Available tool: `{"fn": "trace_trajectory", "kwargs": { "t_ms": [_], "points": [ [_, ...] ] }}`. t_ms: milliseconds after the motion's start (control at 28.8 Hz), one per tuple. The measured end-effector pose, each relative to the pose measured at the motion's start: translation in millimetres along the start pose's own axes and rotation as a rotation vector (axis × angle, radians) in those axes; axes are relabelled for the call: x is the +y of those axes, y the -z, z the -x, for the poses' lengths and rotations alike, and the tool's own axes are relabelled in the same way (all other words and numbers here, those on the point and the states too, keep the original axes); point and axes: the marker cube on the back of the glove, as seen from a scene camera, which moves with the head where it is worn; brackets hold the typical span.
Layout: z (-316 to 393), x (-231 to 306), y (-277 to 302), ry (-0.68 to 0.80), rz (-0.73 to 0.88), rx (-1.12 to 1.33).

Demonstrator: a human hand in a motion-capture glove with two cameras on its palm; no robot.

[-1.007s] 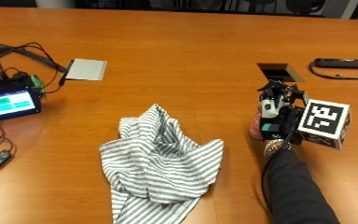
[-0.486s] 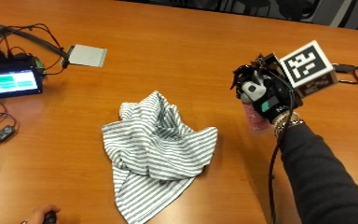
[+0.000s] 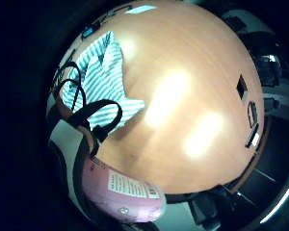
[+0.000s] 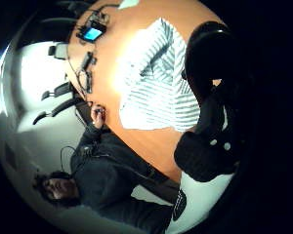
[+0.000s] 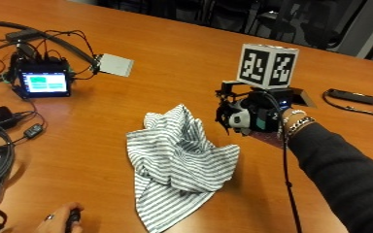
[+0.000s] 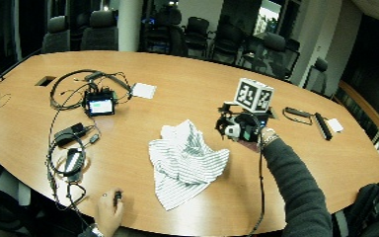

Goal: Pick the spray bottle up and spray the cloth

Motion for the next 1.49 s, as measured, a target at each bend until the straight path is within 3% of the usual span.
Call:
{"fn": "trace_trajectory", "kwargs": {
  "t_ms": [312, 590, 868, 1041, 1250, 1493],
  "points": [
    [18.9, -15.9, -66.8, -0.054, 0.29, 0.249],
    [43.3, -26.2, -68.1, 0.009, 0.316, 0.248],
    [119.5, -45.5, 12.1, 0.234, 0.033, -0.045],
    [159.9, -55.3, 31.2, 0.364, -0.136, -0.314],
    [175.4, -82.2, 12.7, 0.472, -0.418, -0.629],
    [184.2, -106.4, -43.8, 0.357, -0.787, -0.745]
  ]
}}
